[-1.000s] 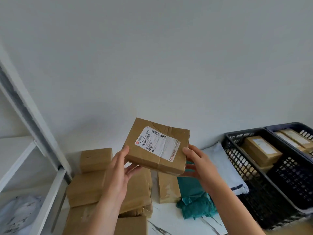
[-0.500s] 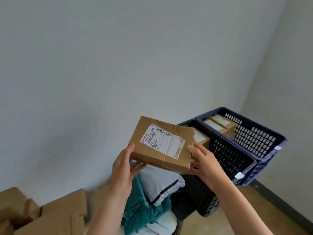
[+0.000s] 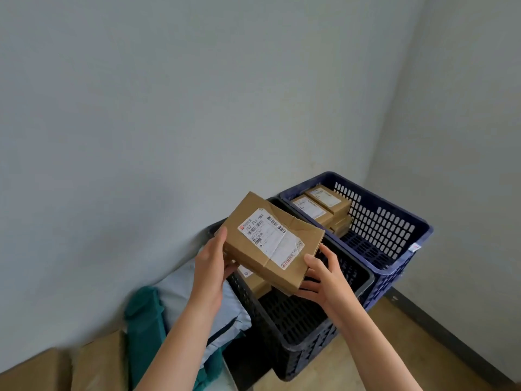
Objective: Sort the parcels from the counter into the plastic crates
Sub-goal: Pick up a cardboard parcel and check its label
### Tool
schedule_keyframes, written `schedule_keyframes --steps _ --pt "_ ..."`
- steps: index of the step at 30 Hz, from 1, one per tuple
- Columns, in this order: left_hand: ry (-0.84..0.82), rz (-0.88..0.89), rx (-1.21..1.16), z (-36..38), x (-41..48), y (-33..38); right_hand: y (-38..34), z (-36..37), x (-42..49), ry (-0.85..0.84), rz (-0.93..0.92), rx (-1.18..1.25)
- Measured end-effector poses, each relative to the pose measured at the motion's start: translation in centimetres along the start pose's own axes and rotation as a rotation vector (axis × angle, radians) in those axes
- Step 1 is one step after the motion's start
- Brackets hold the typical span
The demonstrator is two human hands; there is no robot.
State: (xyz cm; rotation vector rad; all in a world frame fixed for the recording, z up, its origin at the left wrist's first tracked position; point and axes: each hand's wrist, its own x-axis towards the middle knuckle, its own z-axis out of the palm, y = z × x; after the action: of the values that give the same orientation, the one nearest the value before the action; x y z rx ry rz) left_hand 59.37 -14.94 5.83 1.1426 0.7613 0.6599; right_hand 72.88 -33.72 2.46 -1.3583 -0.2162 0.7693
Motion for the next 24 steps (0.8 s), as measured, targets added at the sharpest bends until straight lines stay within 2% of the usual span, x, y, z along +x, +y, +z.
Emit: schedule_keyframes --steps 5,8,11,16,24 --pt "-0.037 -0.046 0.145 2.7 7.1 -3.1 1.8 -0.3 4.0 -0.045 0.071 0.064" --pt "-0.069 -0.127 0.282 3.8 9.7 -6.0 3.6 0.1 6.5 -0.01 0.117 0.092" --pt "-0.075 -0.207 0.28 5.1 9.9 -8.5 6.0 0.5 8.8 0.05 0.221 0.129" --pt "0.036 -0.226 0.195 6.6 11.4 -12.0 8.8 1.6 12.6 0.081 0.323 0.116" --pt "0.266 -0.156 0.225 6.1 13.7 -13.3 10.6 3.6 17.1 -0.067 0.271 0.065"
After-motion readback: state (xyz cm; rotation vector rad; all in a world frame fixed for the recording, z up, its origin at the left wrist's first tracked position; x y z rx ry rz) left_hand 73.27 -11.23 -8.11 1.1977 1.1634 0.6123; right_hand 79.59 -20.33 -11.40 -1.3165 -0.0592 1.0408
